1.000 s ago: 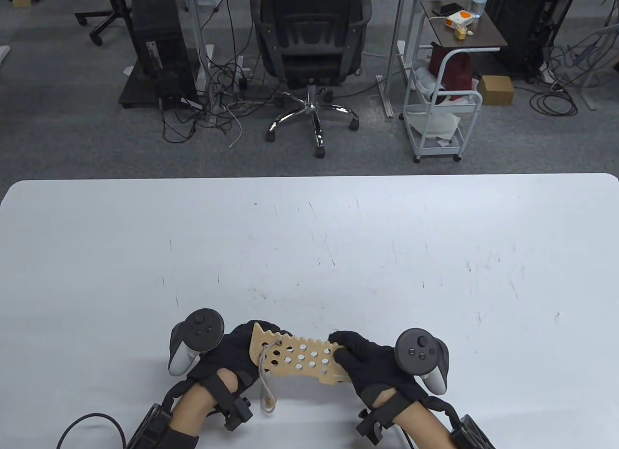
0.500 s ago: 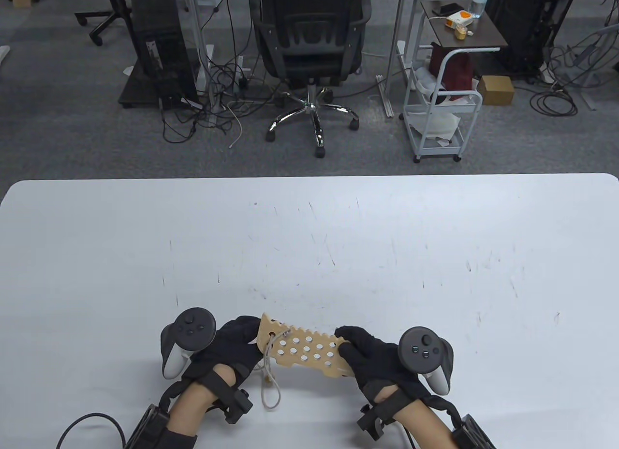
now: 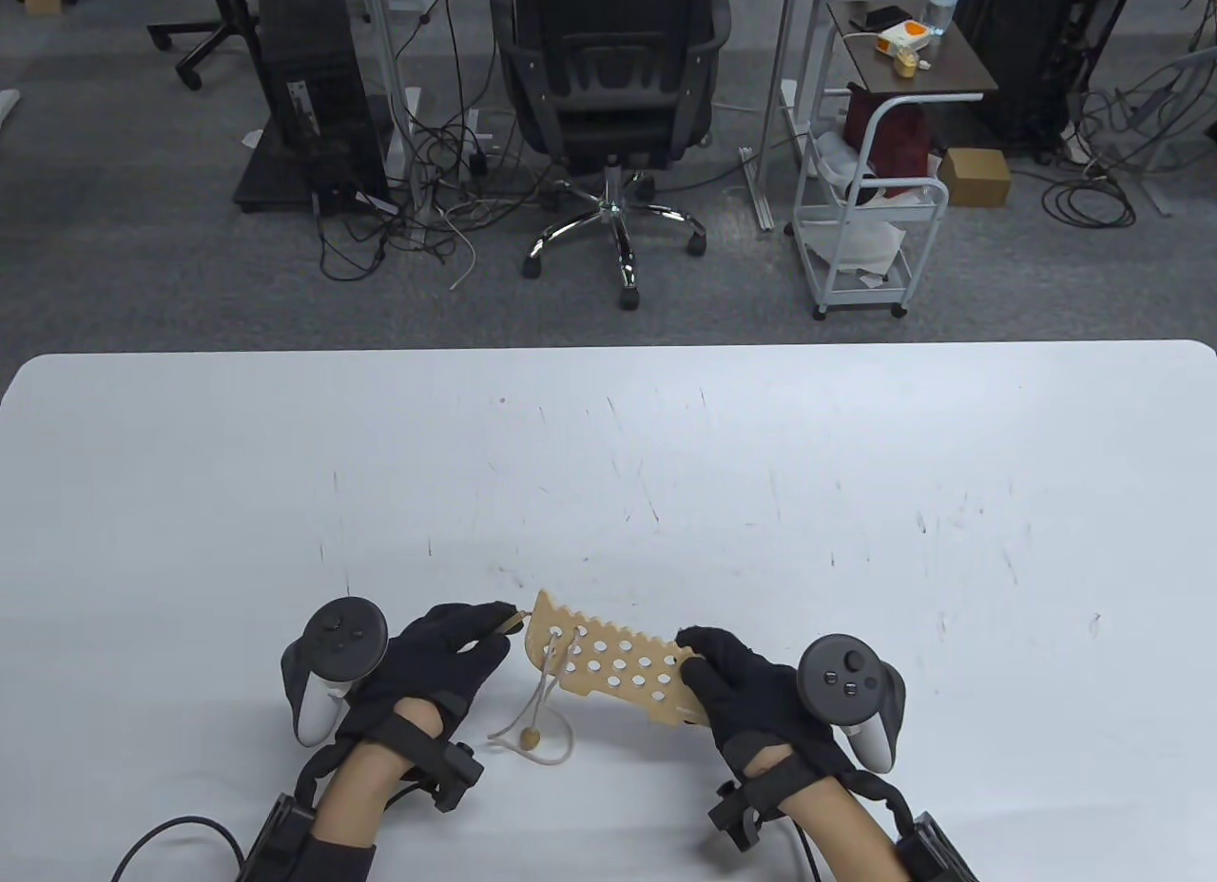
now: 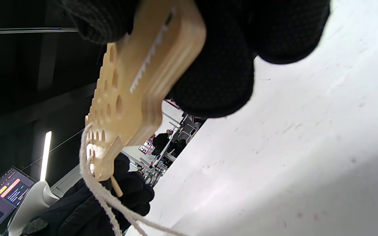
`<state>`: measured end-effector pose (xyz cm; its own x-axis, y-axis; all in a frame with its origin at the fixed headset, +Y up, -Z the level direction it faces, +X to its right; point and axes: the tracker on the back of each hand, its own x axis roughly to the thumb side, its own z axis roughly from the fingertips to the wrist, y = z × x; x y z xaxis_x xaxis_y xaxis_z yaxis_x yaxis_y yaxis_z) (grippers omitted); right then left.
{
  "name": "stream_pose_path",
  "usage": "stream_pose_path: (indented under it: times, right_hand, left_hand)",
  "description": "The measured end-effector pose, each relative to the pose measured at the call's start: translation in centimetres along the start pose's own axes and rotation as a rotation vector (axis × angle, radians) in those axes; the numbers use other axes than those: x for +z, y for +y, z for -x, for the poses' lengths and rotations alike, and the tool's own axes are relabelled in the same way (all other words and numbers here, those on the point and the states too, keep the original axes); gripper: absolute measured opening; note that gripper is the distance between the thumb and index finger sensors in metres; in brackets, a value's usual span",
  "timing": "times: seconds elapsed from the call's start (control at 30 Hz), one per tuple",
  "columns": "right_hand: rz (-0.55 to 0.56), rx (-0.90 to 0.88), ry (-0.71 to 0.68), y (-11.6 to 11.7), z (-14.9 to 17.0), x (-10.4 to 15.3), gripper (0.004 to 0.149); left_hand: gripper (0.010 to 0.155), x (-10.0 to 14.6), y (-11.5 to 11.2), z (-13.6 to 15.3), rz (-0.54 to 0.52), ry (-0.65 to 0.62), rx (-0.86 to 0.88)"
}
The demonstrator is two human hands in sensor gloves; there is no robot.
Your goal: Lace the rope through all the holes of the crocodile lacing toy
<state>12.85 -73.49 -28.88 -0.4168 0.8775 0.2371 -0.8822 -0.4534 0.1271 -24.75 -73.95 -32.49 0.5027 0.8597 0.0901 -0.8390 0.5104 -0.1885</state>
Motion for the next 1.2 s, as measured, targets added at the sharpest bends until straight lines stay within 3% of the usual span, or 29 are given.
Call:
stream_pose_path:
  times: [1.2]
  right_hand:
    - [0.099,0.027,0.144,-2.1,2.6,-1.0,0.045]
  left_hand:
    - [0.046,0.7,3.0,0.2,-0.128,-0.006,0.11]
